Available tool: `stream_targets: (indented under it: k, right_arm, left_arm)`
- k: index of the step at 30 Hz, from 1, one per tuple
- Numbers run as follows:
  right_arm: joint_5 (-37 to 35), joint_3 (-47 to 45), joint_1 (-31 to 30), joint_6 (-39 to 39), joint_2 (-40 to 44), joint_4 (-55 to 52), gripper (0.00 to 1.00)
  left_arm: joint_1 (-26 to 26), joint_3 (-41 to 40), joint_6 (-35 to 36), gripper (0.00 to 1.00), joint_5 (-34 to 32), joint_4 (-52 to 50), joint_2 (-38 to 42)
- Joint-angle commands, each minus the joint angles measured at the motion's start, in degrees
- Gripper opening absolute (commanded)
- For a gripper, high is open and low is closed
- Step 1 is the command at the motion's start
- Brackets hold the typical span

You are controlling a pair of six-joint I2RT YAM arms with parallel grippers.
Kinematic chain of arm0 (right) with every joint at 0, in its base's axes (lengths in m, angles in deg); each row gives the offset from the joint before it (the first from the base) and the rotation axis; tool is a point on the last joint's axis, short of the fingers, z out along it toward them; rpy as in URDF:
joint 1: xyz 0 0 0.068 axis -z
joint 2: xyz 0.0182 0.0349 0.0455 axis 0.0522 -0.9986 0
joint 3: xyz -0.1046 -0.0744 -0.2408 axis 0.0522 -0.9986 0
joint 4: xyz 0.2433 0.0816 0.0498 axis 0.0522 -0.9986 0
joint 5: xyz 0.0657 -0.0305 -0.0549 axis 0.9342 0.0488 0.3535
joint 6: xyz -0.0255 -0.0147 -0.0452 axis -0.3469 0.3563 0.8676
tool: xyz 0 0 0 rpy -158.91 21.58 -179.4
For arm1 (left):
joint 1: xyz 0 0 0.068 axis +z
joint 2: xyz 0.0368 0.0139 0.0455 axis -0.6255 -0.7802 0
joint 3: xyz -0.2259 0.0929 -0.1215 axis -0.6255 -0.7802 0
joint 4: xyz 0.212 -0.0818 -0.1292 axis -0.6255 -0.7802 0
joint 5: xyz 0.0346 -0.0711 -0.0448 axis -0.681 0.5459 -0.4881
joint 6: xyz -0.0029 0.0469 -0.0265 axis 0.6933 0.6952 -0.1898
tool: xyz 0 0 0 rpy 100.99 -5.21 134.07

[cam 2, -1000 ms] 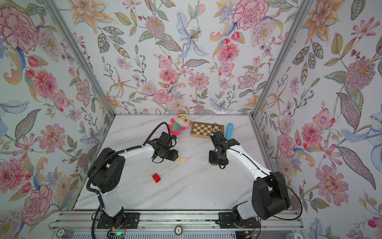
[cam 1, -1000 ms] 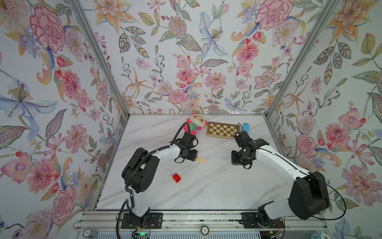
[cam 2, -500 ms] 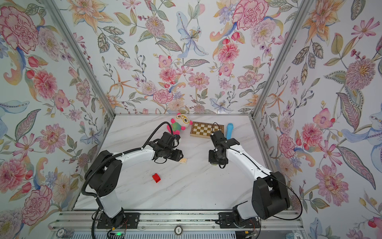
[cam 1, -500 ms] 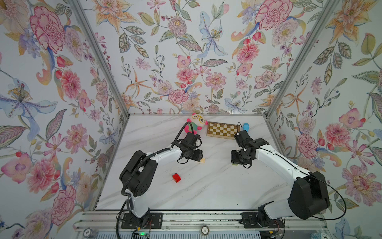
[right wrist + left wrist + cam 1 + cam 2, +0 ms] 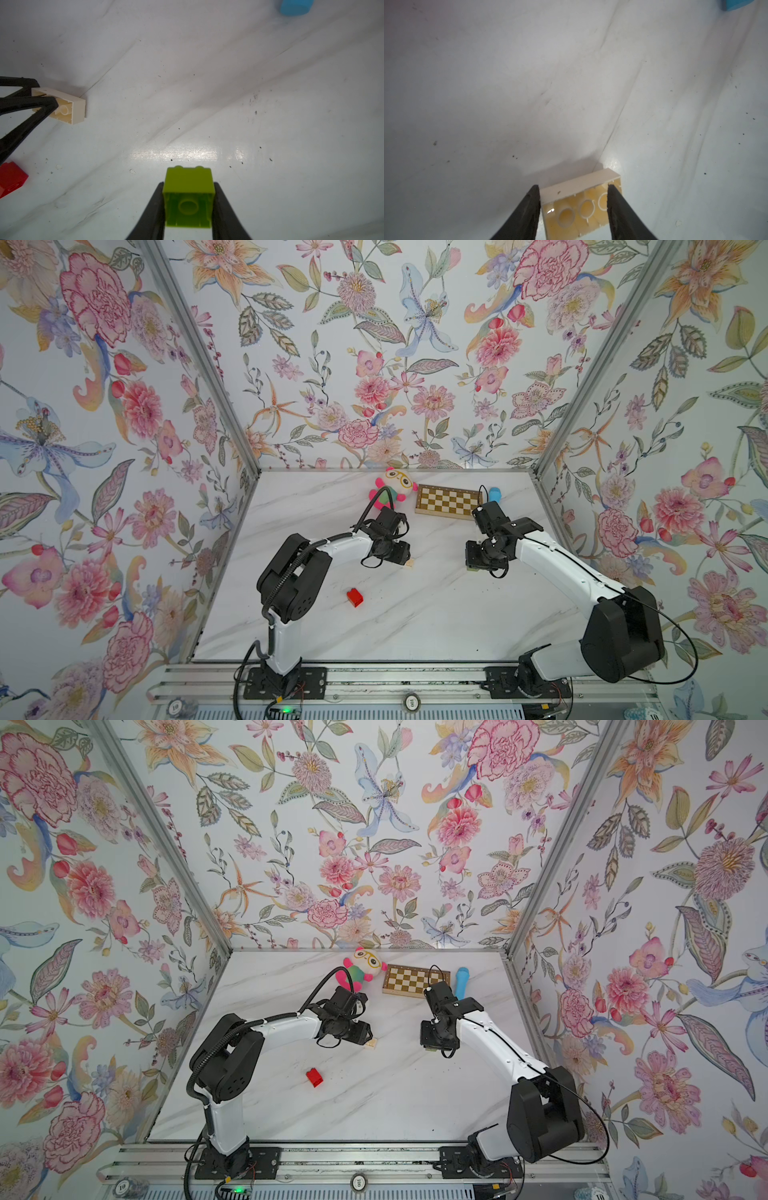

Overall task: Assemble the letter r with lego
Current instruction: Adjust the lego brick at the center of the board.

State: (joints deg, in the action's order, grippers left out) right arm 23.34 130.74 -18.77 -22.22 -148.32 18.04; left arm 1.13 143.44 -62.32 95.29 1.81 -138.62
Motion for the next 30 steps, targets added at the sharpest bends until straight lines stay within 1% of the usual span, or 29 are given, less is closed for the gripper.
stream_targets:
  k: [1, 6, 10, 13, 16, 20, 23, 30]
  right_arm:
    - [0.47, -0.21, 0.67, 0.93, 1.39, -1.70, 0.32]
    - [0.77, 0.21, 1.01, 1.24, 0.50, -1.67, 0.32]
    - [1.05, 0.81, 0.82, 1.46, -0.61, -1.66, 0.32]
    - [1.02, 0.95, 0.90, 1.57, -0.86, -1.69, 0.32]
    - [1.06, 0.85, 0.93, 1.51, -0.86, -1.68, 0.32]
    - [1.21, 0.71, 0.94, 1.42, -0.66, -1.72, 0.32]
    - [1.33, 0.68, 0.93, 1.57, -0.83, -1.71, 0.32]
    - [1.47, 0.48, 0.96, 1.58, -1.05, -1.67, 0.32]
  left_arm:
    - [-0.30, 0.35, 0.10, 0.54, 1.77, -0.84, 1.45]
    - [-0.45, -1.72, -1.40, 0.54, 2.24, 0.68, 2.69]
    - [-0.51, 0.59, -0.35, 0.54, 0.76, -1.28, 1.82]
    - [-0.50, 2.71, 0.13, 0.54, 1.18, -2.47, 1.66]
    - [-0.51, 2.68, -0.30, 0.54, 2.86, -2.11, 1.88]
    - [-0.56, 1.44, -0.02, 0.53, 2.46, -0.92, 2.10]
    - [-0.55, 2.51, 1.13, 0.53, 1.68, -1.24, 0.79]
    - [-0.56, 5.85, 2.50, 0.53, 2.93, -1.69, -2.76]
